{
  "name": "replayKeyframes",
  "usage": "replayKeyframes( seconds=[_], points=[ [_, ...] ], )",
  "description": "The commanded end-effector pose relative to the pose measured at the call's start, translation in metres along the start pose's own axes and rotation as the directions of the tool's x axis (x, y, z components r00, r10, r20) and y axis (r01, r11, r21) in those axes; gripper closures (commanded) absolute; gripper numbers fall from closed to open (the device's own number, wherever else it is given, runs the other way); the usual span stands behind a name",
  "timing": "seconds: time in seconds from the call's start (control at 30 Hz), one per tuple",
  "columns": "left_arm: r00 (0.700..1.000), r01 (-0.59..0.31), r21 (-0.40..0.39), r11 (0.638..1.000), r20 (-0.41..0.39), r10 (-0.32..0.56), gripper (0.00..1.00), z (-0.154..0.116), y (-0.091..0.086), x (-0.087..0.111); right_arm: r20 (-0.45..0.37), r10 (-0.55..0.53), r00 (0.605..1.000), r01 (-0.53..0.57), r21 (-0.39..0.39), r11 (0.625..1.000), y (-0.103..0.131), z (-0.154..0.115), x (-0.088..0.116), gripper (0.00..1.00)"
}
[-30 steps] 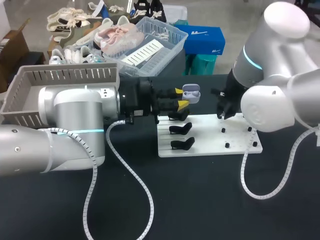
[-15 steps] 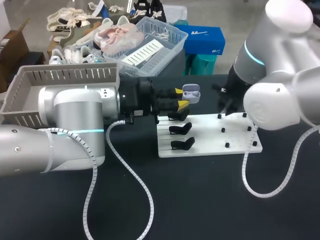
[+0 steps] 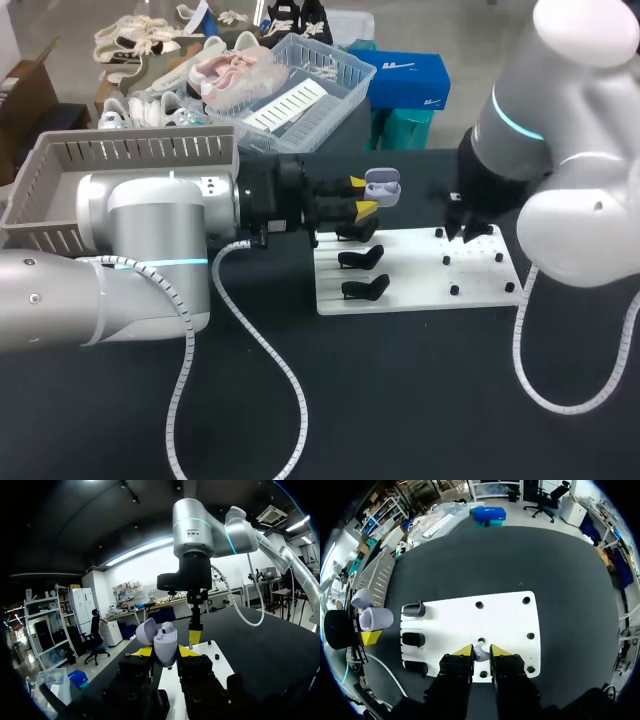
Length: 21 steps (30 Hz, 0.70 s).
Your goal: Pick up each earbud case from the left stands, insert the matching earbuds, close the lid, and place the case in the box.
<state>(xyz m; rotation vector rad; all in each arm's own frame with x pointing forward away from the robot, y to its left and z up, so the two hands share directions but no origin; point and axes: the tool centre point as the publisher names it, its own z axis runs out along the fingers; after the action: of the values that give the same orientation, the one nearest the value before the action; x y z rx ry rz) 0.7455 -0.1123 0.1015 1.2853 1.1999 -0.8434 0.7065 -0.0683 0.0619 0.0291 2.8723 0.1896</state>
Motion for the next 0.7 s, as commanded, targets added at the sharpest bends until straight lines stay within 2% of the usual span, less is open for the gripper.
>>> replayKeyframes(
  seconds=[0.03, 0.23, 0.3, 0.4, 0.57, 0.7],
  points=[
    [1.000, -0.002, -0.011, 1.000, -0.003, 0.002, 1.00, 0.000, -0.003, -0.001, 0.072, -0.050, 0.996, 0.048, 0.021, 0.999, -0.001, -0.025, 0.035, 1.00],
    [1.000, -0.002, -0.011, 1.000, -0.003, 0.002, 1.00, 0.000, -0.003, -0.001, 0.037, -0.149, 0.988, 0.151, -0.081, 0.985, -0.006, -0.037, 0.062, 1.00],
    [1.000, -0.002, -0.011, 1.000, -0.003, 0.002, 1.00, 0.000, -0.003, -0.001, 0.034, -0.166, 0.986, 0.168, -0.066, 0.984, -0.008, -0.040, 0.070, 1.00],
    [1.000, -0.002, -0.011, 1.000, -0.003, 0.002, 1.00, 0.000, -0.003, -0.001, 0.021, -0.200, 0.979, 0.200, 0.002, 0.980, -0.008, -0.044, 0.081, 1.00],
    [1.000, -0.002, -0.011, 1.000, -0.003, 0.002, 1.00, 0.000, -0.003, -0.001, 0.018, -0.252, 0.968, 0.251, 0.029, 0.967, -0.006, -0.052, 0.091, 1.00],
    [1.000, -0.002, -0.011, 1.000, -0.003, 0.002, 1.00, 0.000, -0.003, -0.001, 0.031, -0.292, 0.956, 0.290, 0.050, 0.956, 0.000, -0.061, 0.091, 1.00]
  ],
)
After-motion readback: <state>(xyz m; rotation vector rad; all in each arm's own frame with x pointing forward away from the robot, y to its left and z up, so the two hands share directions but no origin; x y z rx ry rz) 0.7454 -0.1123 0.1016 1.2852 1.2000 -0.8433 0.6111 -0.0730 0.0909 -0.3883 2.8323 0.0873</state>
